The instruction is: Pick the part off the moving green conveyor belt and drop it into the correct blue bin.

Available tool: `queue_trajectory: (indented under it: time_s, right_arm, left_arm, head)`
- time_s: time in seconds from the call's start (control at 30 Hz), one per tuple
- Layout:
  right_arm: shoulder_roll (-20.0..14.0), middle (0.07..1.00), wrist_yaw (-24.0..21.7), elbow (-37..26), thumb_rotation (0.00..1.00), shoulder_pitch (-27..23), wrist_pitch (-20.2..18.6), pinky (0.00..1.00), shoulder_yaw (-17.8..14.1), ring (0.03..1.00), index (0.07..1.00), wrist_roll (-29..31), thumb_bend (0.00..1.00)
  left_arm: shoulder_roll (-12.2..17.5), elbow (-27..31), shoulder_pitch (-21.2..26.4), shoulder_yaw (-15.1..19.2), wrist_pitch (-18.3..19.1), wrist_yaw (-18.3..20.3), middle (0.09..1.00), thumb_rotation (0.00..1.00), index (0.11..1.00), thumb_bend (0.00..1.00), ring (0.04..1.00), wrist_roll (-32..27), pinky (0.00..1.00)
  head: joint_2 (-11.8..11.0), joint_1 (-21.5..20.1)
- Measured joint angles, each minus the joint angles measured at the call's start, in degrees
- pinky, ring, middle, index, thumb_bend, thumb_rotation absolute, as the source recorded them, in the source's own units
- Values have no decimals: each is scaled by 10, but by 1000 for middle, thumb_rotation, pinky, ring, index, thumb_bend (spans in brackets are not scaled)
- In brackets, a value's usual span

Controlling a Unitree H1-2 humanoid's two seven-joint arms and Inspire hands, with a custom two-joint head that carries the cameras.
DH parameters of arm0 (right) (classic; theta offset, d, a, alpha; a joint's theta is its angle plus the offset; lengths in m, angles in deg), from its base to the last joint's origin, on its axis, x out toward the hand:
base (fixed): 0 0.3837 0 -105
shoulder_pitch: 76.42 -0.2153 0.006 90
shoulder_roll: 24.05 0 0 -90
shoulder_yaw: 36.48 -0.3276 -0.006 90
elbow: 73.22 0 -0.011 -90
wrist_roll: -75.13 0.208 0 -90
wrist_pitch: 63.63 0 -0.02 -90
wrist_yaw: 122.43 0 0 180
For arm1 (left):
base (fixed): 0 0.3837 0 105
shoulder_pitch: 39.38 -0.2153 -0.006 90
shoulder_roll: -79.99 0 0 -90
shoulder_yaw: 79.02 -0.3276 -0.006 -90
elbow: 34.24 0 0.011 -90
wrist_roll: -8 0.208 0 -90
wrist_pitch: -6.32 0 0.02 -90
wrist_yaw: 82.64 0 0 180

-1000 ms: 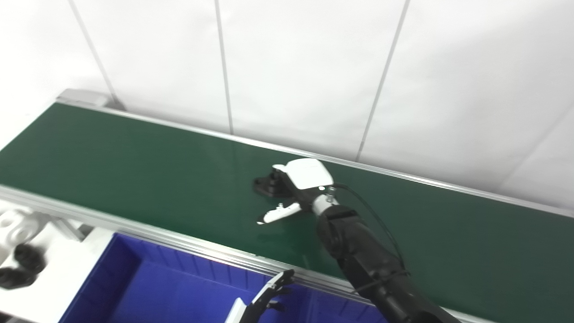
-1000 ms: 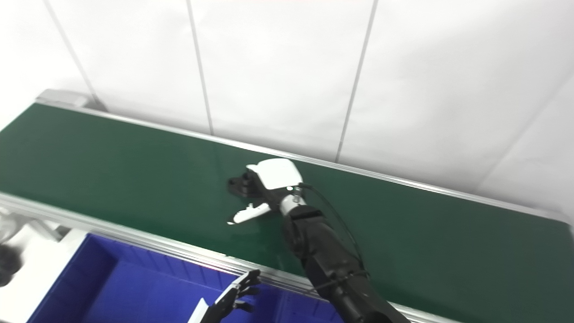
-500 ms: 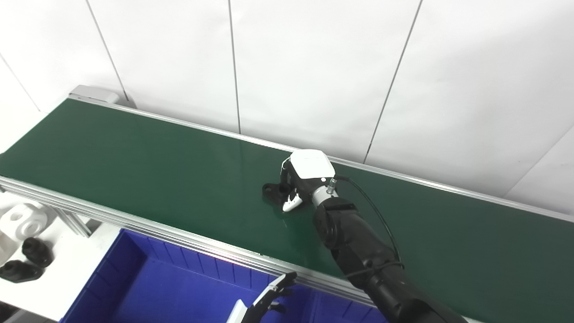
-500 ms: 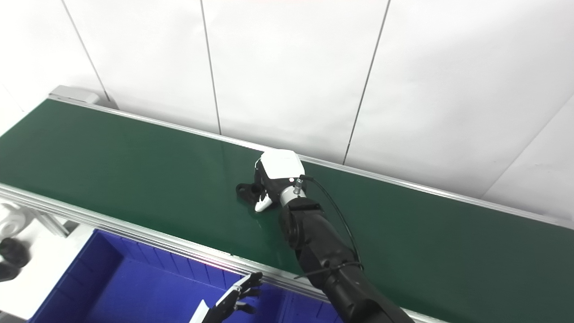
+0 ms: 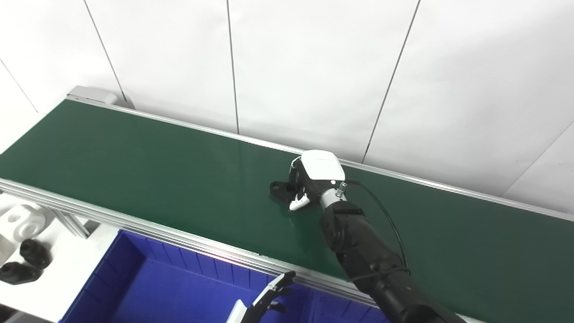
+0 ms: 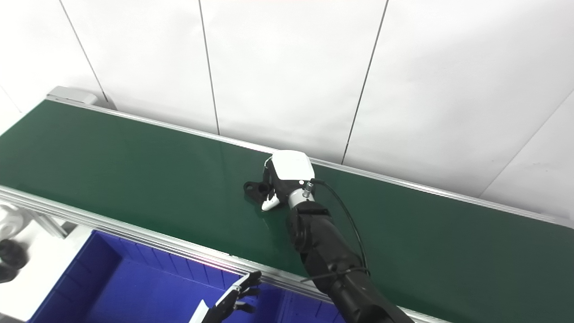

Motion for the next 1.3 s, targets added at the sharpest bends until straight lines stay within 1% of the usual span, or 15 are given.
queue_trajectory:
  time_s: [0.13,0.27,0.4,0.47,0.5,0.57,0.63,0.7,0.77,0.87,0.97,1.0,1.07,1.2,1.3]
  right_arm:
    - [-19,405,4,-87,0,52,0,173,-3,244,512,1,520]
    - [-34,420,-12,-244,1,109,-5,234,-9,318,534,-4,513]
    - [-32,460,-45,-413,0,141,-47,211,-26,285,500,-20,519]
    - [-26,470,-54,-470,0,151,-60,186,-36,254,490,-32,522]
    - [-23,472,-60,-490,0,155,-65,198,-42,269,489,-36,522]
    - [-21,474,-72,-525,0,171,-82,193,-48,264,486,-48,523]
    - [-19,473,-87,-561,0,197,-99,183,-56,255,485,-63,524]
    - [-19,418,-104,-591,0,226,-115,191,-63,263,514,-79,516]
    - [-20,461,-121,-635,0,262,-124,187,-72,255,491,-98,521]
    - [-25,409,-137,-711,0,326,-125,202,-83,275,525,-122,514]
    - [-30,413,-142,-747,0,399,-125,222,-97,297,531,-139,515]
    - [-34,416,-143,-757,0,427,-125,228,-98,305,532,-143,516]
    - [-35,408,-151,-774,0,491,-125,207,-94,283,528,-154,515]
    - [-37,407,-153,-804,0,565,-108,191,-74,267,530,-183,514]
    - [-34,459,-160,-824,0,607,-105,182,-74,253,494,-202,523]
  left_arm:
    - [1,4,-1,1,5,0,879,822,904,724,815,0,656]
    - [2,21,-5,1,9,5,895,811,912,735,844,-3,690]
    - [2,27,-6,0,11,17,911,805,926,773,874,-24,734]
    - [1,41,-10,1,22,25,907,824,939,810,878,-28,735]
    - [1,48,-12,2,25,28,905,827,944,803,876,-30,736]
    - [0,50,-12,5,25,33,917,836,961,775,888,-37,770]
    - [-3,50,-14,10,25,38,931,847,971,758,903,-44,802]
    - [-4,52,-14,12,25,42,935,853,977,719,908,-57,823]
    - [-8,66,-15,18,27,52,927,874,985,690,896,-71,838]
    - [-14,95,-15,35,38,59,926,870,999,689,906,-95,885]
    - [-10,117,-14,49,62,78,935,901,1000,699,924,-120,932]
    - [-5,124,-16,52,70,86,938,915,1000,694,929,-127,943]
    - [3,141,-20,62,83,100,944,944,1000,676,940,-134,969]
    - [11,162,-20,80,96,115,946,949,1000,691,943,-141,996]
    - [13,175,-19,93,113,124,937,953,1000,686,938,-150,989]
  head:
    - [8,-31]
    - [15,-65]
    - [23,-100]
    - [28,-120]
    - [29,-124]
    - [40,-165]
    - [43,-173]
    - [47,-193]
    - [56,-221]
    - [81,-270]
    - [88,-284]
    - [106,-307]
    - [106,-308]
    - [149,-346]
    - [163,-356]
